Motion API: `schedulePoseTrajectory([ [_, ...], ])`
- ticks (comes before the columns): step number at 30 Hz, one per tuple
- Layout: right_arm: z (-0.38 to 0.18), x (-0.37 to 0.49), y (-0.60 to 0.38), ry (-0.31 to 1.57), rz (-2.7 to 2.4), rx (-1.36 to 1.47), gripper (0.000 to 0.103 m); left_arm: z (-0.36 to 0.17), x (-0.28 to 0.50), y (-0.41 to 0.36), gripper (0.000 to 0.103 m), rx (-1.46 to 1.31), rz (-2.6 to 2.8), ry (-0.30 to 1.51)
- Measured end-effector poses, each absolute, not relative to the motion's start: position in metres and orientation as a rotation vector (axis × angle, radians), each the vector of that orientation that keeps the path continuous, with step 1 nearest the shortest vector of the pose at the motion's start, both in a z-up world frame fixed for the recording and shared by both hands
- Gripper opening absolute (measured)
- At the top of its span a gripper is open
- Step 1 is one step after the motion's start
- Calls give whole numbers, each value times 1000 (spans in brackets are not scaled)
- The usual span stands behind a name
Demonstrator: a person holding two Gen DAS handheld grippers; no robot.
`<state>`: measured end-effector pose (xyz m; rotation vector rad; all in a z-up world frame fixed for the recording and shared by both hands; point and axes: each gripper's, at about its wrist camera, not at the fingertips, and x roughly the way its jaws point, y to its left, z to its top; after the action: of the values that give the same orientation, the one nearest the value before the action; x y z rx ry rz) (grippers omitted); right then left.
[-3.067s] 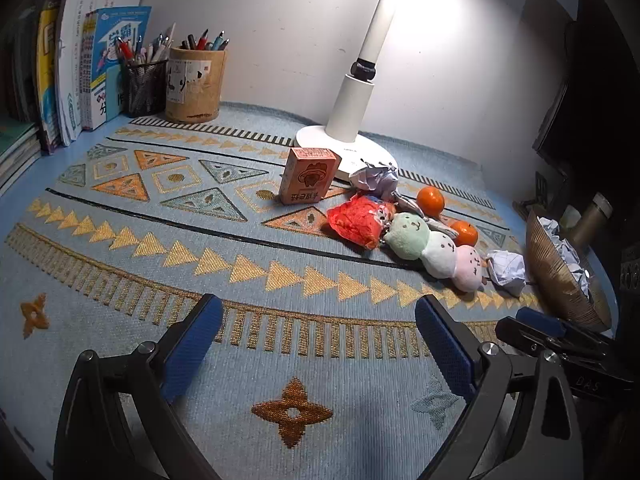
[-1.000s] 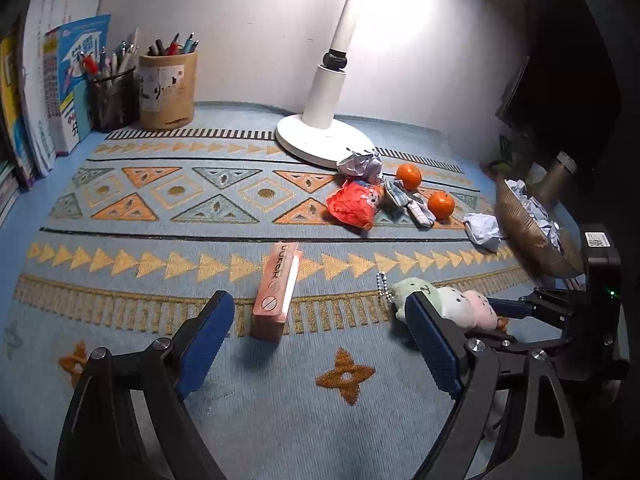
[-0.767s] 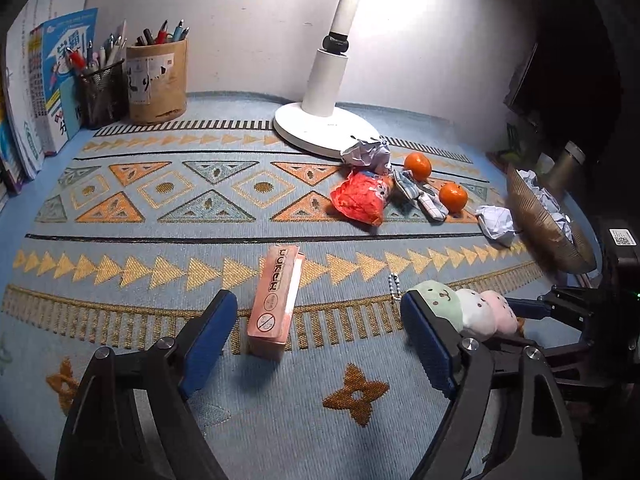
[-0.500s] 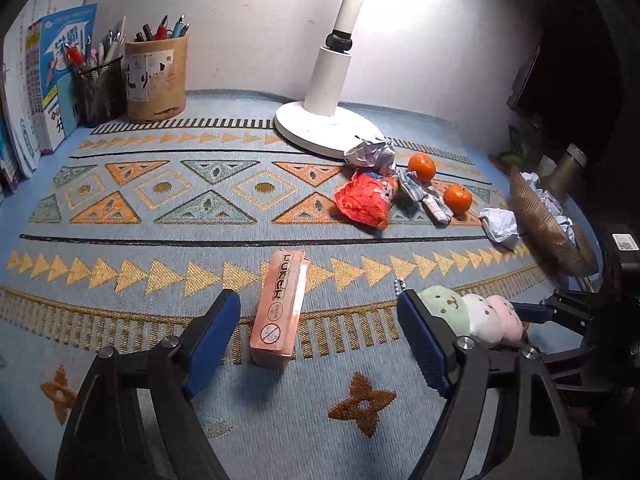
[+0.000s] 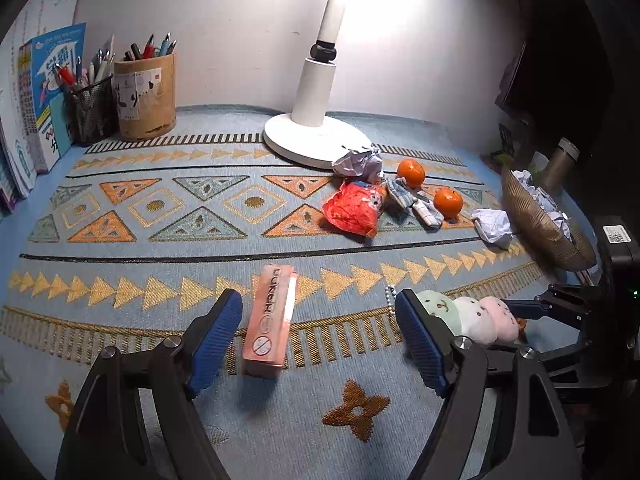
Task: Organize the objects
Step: 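Open the left tool around the pink box while the right tool holds the plush stack, then close the left tool on the pink box while the right tool lifts the plush stack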
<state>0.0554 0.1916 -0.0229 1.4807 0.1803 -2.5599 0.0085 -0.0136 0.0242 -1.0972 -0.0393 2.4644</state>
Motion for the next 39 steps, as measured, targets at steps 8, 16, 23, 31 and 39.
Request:
schedulePoseTrajectory([
  [8, -24, 54, 192, 176, -2566, 1480, 54, 25, 9, -24, 76, -1082, 2526, -36],
  [16, -24, 55, 193, 174, -2574, 1479, 55, 12, -6, -40, 76, -1180, 2646, 59],
  [23, -24, 54, 192, 180, -2576, 1476, 56, 13, -2, -52, 75, -1191, 2673, 88],
  [31, -23, 57, 190, 193, -2576, 1467, 56, 8, 8, -63, 75, -1256, 2679, 55],
  [39, -18, 69, 184, 301, -2592, 1395, 59, -3, 5, -36, 70, -1327, 2636, 78],
])
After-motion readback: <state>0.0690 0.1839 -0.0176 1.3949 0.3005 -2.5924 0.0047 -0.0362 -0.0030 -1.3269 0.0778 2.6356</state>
